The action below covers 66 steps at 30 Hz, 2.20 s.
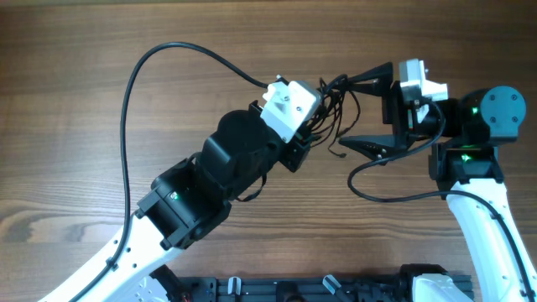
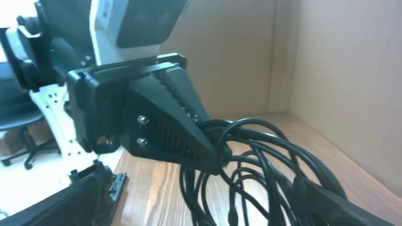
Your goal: Untangle cables
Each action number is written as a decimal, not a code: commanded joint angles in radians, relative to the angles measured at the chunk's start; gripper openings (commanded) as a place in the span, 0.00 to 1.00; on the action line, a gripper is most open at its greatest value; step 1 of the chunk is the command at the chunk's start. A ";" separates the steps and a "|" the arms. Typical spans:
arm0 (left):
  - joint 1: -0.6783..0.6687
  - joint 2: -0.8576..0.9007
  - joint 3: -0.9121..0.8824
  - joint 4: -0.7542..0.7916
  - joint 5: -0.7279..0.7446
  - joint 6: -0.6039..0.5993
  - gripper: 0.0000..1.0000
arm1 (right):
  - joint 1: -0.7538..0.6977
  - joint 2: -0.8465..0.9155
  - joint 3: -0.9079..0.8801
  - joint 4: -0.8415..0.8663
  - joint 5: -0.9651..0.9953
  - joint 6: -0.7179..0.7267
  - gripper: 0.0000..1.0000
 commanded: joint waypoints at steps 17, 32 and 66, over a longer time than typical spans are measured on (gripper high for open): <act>-0.001 -0.019 0.006 0.076 0.010 0.008 0.04 | -0.004 0.036 0.007 -0.010 -0.133 -0.031 0.99; -0.001 -0.019 0.006 0.137 -0.115 0.117 0.04 | -0.004 0.036 0.007 -0.095 -0.132 -0.005 0.99; 0.002 0.053 0.006 0.030 -0.171 0.061 0.04 | -0.004 0.034 0.007 0.157 0.056 0.274 1.00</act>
